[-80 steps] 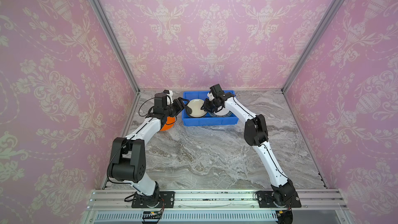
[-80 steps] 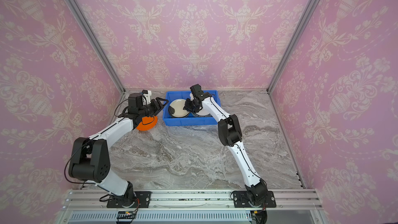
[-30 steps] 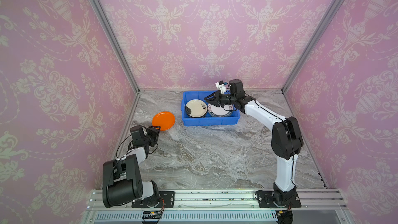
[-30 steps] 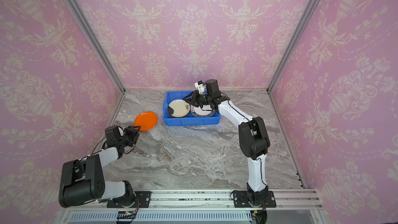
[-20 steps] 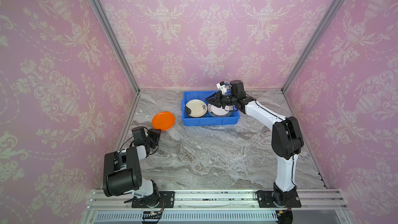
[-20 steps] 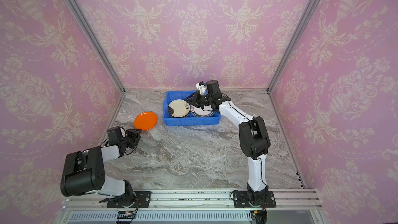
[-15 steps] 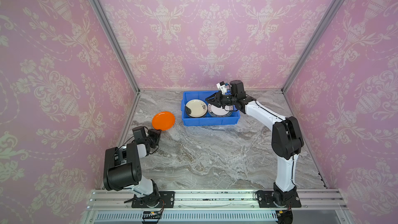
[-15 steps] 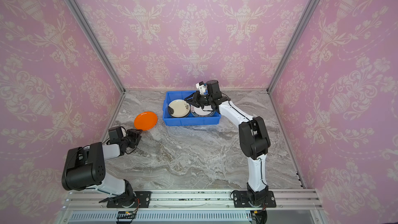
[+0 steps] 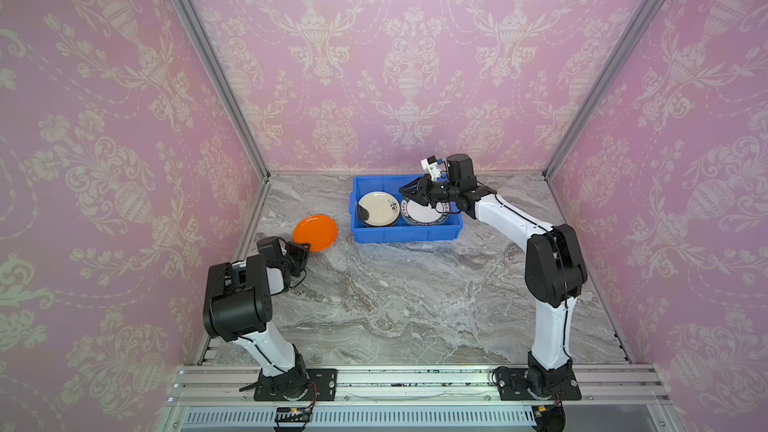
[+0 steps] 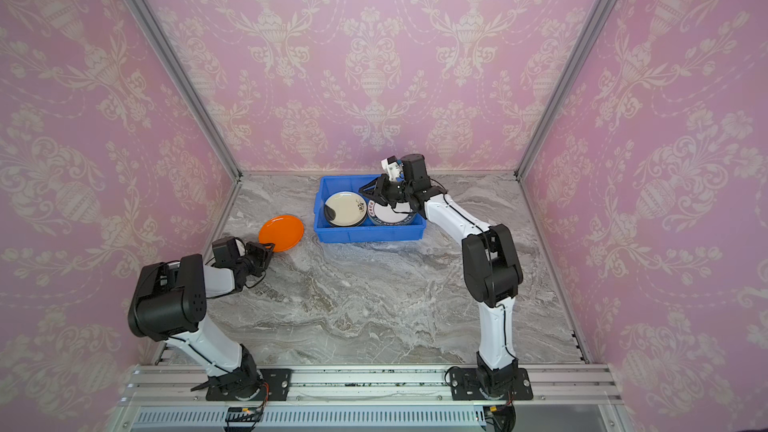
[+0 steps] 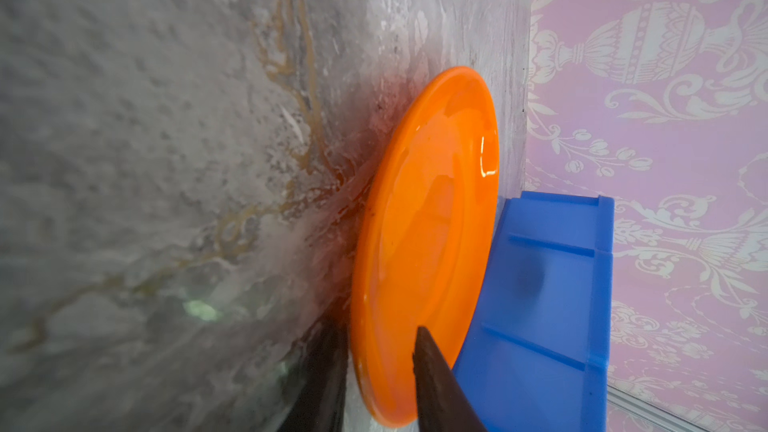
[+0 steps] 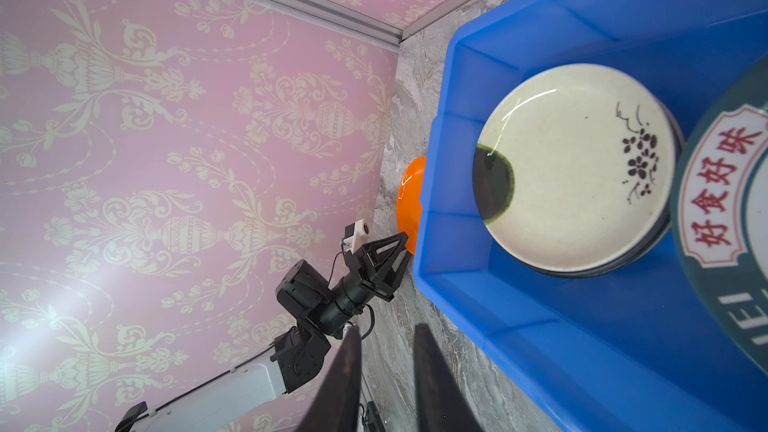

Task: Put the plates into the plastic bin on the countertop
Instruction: 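Grasp the rim of the orange plate with the left gripper and lift it upright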

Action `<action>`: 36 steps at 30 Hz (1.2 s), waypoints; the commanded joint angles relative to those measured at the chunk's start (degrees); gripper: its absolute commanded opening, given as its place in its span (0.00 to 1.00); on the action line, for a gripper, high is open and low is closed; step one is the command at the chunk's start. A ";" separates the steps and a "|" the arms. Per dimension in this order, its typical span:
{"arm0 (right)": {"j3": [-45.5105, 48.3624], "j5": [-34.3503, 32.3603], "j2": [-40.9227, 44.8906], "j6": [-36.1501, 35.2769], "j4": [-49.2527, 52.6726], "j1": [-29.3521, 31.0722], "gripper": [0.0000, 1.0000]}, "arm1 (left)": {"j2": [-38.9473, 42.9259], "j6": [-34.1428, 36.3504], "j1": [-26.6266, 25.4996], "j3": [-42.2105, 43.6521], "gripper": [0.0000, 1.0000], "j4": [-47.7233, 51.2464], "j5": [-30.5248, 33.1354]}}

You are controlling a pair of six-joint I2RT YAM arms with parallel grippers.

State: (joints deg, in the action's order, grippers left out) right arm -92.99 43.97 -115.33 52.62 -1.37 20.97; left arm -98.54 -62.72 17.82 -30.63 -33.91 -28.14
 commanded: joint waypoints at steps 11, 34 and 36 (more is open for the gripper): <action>3.10 -0.17 1.67 0.99 -2.89 -1.19 0.23 | -4.11 1.37 -0.73 -0.33 0.19 5.26 3.50; 4.41 0.36 6.36 -4.79 2.32 -1.38 0.24 | 27.06 13.56 -4.97 -9.48 0.00 31.68 16.50; 4.40 0.11 7.20 -6.11 3.08 -1.33 0.26 | 30.64 17.66 -7.23 -14.63 0.00 37.09 19.36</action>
State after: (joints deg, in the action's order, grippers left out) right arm -88.01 43.97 -111.09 50.19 -0.71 19.64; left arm -73.03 -54.08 12.99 -38.70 -6.72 -15.38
